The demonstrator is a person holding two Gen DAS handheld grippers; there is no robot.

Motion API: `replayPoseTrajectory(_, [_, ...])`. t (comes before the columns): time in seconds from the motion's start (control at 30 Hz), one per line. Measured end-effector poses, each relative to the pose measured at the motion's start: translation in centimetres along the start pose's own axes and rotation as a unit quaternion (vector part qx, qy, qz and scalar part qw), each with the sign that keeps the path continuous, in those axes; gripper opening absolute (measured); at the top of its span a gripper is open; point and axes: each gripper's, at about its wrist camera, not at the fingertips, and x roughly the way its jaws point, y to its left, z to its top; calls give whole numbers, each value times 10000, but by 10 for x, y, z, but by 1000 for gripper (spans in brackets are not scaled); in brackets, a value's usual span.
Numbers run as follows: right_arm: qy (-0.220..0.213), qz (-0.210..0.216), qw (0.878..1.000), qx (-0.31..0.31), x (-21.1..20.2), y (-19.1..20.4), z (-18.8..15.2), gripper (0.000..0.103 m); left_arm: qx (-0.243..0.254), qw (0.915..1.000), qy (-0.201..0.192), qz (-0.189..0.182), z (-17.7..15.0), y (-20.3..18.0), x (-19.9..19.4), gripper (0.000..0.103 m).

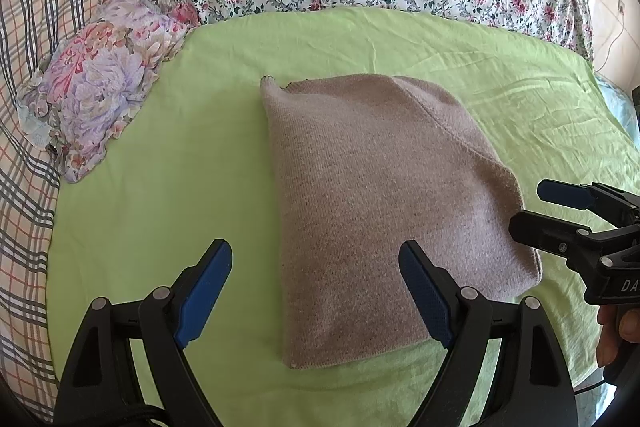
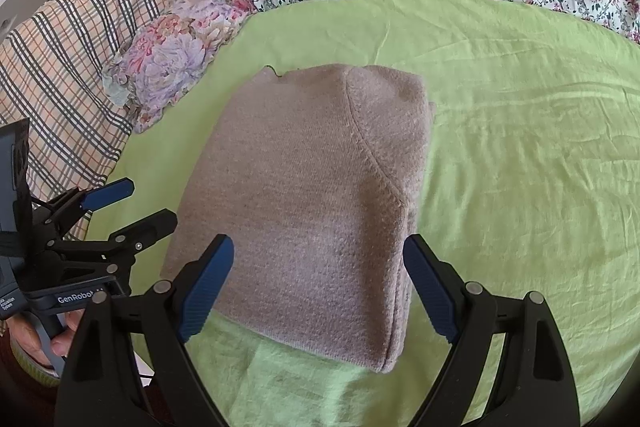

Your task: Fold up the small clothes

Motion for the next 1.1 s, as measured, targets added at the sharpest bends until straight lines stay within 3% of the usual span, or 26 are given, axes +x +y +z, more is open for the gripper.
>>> replayPoseTrajectory(1.1, [-2,-14,10000,-5,3,5,3,87,7,10000,-27,-34,7,-1,-1,86])
